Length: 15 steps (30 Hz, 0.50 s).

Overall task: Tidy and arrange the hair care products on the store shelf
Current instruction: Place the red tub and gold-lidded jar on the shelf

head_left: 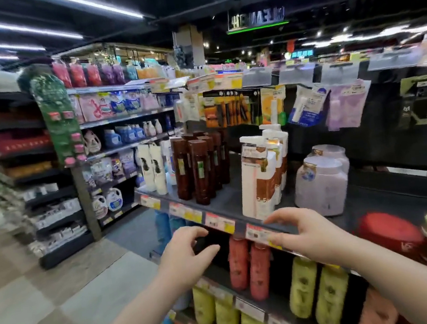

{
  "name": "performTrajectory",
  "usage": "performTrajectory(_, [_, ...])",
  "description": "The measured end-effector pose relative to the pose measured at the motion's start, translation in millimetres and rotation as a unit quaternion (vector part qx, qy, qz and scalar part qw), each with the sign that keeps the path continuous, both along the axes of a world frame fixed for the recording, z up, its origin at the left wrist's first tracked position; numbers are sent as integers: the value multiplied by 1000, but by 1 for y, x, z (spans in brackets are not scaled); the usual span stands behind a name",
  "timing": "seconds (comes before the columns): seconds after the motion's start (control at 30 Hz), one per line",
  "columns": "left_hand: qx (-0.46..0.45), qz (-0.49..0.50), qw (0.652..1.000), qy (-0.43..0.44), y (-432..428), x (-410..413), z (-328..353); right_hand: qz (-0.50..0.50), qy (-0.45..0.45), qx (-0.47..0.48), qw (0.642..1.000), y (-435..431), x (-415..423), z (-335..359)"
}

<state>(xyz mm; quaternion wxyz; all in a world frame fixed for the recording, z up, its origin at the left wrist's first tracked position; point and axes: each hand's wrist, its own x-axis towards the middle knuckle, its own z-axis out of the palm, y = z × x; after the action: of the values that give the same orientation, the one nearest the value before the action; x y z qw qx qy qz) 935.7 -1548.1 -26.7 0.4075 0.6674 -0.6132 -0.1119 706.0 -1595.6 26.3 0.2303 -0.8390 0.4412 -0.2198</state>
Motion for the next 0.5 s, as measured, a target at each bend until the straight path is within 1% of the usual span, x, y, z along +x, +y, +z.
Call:
performTrajectory(0.07, [-2,17,1000,1,5,18,4,7,-4,6,1000,3,19,1])
performTrajectory(0.27, [-9,58,997,42,6,56,7,35,3,3,999,-4,65,3])
performTrajectory(0.5, [-16,83,996,23,-1,107,4,45,-35,8,998,-37,132,-4])
